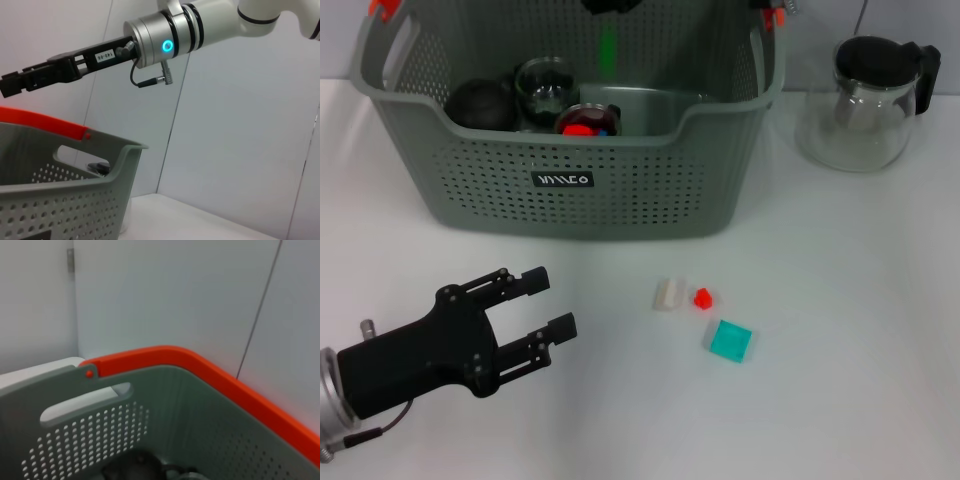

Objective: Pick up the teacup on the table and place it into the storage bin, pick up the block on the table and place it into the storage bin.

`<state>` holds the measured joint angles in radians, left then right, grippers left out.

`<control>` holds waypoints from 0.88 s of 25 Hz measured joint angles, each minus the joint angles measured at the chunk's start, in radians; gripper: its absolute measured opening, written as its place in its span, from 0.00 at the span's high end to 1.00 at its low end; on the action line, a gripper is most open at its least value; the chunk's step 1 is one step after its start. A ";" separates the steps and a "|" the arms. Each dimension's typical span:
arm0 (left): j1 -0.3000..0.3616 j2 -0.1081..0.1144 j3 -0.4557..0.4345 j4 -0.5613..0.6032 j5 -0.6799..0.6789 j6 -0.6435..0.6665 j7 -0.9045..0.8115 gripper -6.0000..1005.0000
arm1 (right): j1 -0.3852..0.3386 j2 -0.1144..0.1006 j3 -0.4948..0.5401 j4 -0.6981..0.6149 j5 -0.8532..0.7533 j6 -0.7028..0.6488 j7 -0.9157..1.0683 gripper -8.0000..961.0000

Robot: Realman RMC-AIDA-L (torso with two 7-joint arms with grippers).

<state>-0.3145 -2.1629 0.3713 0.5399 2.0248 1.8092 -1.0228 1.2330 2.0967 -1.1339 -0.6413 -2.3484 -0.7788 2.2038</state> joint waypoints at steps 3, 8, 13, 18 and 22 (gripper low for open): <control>0.001 0.000 0.000 0.000 -0.003 0.001 0.001 0.34 | -0.043 -0.002 0.007 -0.089 0.016 -0.062 0.010 0.43; 0.004 0.000 0.000 0.000 -0.003 0.001 0.001 0.34 | -0.220 -0.001 0.008 -0.404 0.105 -0.280 0.036 0.26; 0.003 0.000 0.000 0.000 -0.003 -0.008 0.001 0.34 | -0.445 -0.019 0.005 -0.757 0.127 -0.673 0.023 0.09; -0.007 0.003 0.000 0.000 -0.003 -0.016 0.001 0.34 | -0.594 -0.038 0.015 -0.921 0.095 -0.994 0.018 0.07; -0.011 0.004 0.000 0.000 -0.003 -0.023 0.001 0.34 | -0.627 -0.037 0.023 -0.945 -0.005 -1.132 0.037 0.13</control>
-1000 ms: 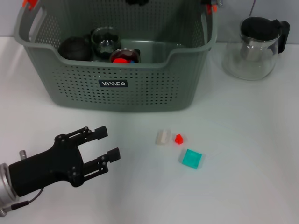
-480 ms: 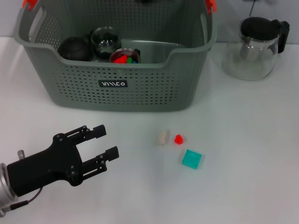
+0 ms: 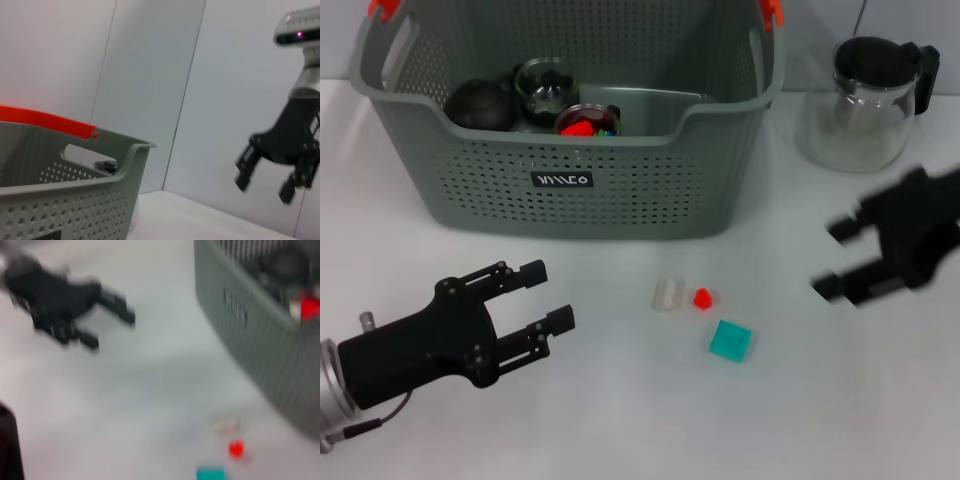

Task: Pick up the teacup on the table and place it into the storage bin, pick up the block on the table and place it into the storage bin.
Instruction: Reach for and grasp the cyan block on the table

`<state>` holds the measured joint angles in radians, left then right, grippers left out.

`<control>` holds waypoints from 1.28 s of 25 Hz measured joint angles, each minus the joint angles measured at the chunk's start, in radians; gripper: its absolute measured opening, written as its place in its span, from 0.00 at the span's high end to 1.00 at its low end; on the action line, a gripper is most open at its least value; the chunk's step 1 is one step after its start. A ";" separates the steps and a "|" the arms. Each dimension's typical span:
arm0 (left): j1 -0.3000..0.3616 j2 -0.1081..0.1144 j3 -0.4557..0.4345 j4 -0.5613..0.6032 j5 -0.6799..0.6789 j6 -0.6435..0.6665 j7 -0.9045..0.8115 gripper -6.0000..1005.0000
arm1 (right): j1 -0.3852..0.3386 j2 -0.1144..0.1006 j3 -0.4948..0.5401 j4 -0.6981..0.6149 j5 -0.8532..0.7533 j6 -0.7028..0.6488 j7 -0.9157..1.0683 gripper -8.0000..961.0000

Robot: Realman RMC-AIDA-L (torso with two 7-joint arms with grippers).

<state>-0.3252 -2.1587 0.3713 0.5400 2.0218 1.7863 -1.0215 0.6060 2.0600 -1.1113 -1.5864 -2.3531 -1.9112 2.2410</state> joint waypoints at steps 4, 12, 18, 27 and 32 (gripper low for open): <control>-0.002 0.002 -0.001 0.000 0.000 -0.002 0.000 0.34 | 0.032 0.030 -0.019 0.048 -0.177 -0.020 0.039 0.20; -0.003 0.001 -0.001 0.000 0.000 -0.016 0.000 0.34 | 0.176 0.040 -0.210 0.302 -0.241 0.079 0.127 0.36; 0.001 -0.001 0.000 0.000 0.000 -0.016 0.000 0.34 | 0.289 0.042 -0.345 0.525 -0.249 0.256 0.173 0.36; 0.002 -0.003 0.000 0.000 0.000 -0.016 0.000 0.34 | 0.307 0.047 -0.518 0.609 -0.186 0.438 0.161 0.36; 0.000 -0.004 0.000 0.000 0.000 -0.016 0.000 0.34 | 0.301 0.047 -0.562 0.634 -0.161 0.495 0.156 0.37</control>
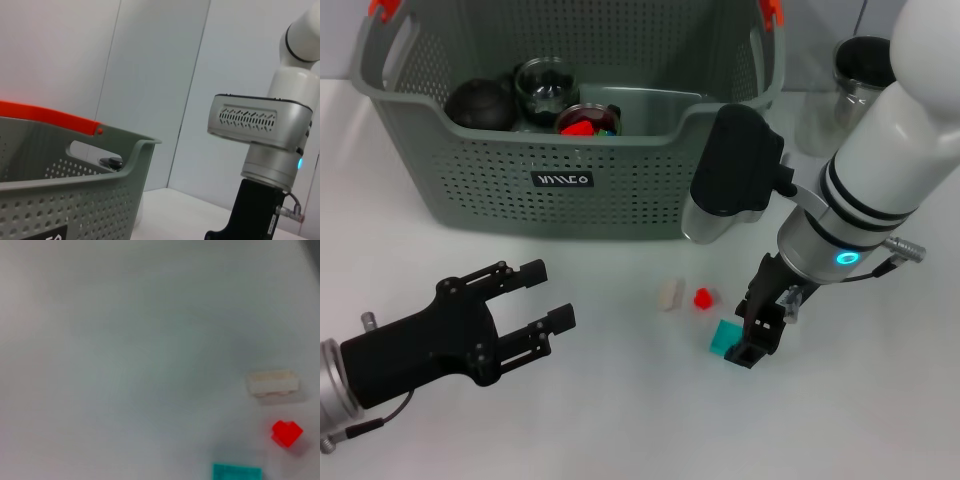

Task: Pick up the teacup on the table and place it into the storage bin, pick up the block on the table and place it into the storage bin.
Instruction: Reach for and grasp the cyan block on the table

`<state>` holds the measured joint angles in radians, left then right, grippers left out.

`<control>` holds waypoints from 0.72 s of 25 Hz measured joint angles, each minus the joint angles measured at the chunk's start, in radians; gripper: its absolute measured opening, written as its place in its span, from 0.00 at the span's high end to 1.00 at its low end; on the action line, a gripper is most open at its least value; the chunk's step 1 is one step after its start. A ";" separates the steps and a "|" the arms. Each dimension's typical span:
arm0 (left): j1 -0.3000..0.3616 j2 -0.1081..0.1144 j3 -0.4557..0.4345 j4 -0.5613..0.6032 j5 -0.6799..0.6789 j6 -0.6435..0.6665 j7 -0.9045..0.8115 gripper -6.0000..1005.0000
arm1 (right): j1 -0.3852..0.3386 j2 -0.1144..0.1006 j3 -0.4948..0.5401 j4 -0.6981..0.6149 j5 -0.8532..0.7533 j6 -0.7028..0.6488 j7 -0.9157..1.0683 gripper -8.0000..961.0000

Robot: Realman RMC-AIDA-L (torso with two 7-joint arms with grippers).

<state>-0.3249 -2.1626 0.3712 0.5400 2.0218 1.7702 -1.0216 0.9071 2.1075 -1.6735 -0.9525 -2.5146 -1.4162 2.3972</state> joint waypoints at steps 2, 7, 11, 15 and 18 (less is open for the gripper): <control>0.001 0.000 0.000 0.000 0.000 0.000 0.000 0.34 | 0.005 0.000 -0.003 0.023 0.003 0.018 -0.002 0.37; 0.004 0.000 0.000 0.000 0.000 0.000 0.000 0.34 | 0.009 0.001 -0.014 0.062 0.033 0.069 -0.011 0.37; 0.004 0.000 0.000 0.000 0.000 0.000 0.000 0.34 | 0.010 0.001 -0.015 0.077 0.053 0.083 -0.012 0.37; 0.004 0.000 0.000 0.000 0.000 0.000 0.000 0.34 | 0.016 0.001 -0.021 0.105 0.055 0.100 -0.009 0.37; 0.004 0.000 0.000 0.000 0.000 0.000 0.000 0.34 | 0.020 0.002 -0.023 0.120 0.055 0.112 -0.005 0.37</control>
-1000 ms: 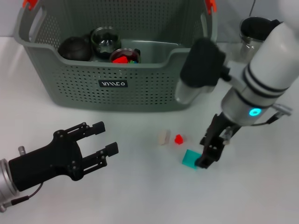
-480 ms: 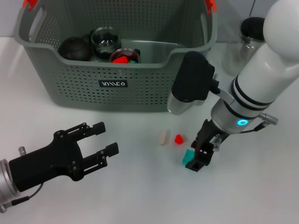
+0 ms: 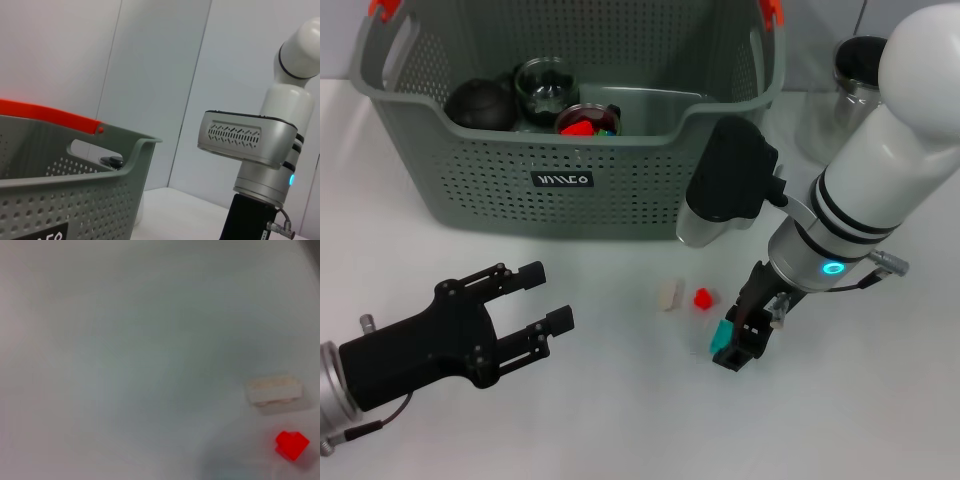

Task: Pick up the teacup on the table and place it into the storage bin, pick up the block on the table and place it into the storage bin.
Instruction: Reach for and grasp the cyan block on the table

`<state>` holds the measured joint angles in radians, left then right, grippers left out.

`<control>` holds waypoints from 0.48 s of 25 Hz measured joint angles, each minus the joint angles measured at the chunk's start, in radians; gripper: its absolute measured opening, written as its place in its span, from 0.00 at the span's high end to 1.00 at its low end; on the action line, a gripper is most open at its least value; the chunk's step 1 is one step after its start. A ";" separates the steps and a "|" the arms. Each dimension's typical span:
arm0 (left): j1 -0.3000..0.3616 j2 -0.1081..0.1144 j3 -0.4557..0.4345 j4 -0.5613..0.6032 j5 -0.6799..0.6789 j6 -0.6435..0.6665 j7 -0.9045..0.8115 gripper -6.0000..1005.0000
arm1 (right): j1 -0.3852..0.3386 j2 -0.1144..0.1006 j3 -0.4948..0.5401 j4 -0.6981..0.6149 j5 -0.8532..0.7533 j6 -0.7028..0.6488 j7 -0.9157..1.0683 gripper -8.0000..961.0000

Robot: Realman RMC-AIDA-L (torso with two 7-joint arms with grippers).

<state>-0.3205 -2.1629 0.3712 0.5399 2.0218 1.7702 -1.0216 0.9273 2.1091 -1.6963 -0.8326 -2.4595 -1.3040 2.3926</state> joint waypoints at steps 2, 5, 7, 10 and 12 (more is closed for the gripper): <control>0.000 0.000 0.000 0.000 0.000 0.000 0.000 0.34 | 0.000 0.000 0.000 0.002 0.000 0.004 0.001 0.37; 0.000 0.000 0.000 0.000 0.000 0.000 0.000 0.34 | 0.001 0.000 -0.001 0.002 0.001 0.008 0.002 0.37; 0.001 0.000 0.000 0.000 0.000 0.000 0.000 0.34 | 0.001 0.000 -0.002 0.005 0.001 0.008 0.002 0.37; 0.001 0.000 0.000 -0.001 0.000 0.000 0.000 0.34 | 0.001 0.000 -0.002 0.011 0.002 0.008 0.002 0.37; 0.001 0.000 0.000 -0.001 0.000 0.000 0.000 0.34 | 0.001 0.000 -0.004 0.012 0.002 0.010 0.002 0.37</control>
<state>-0.3191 -2.1629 0.3712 0.5389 2.0218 1.7702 -1.0216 0.9281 2.1093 -1.7000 -0.8201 -2.4574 -1.2943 2.3942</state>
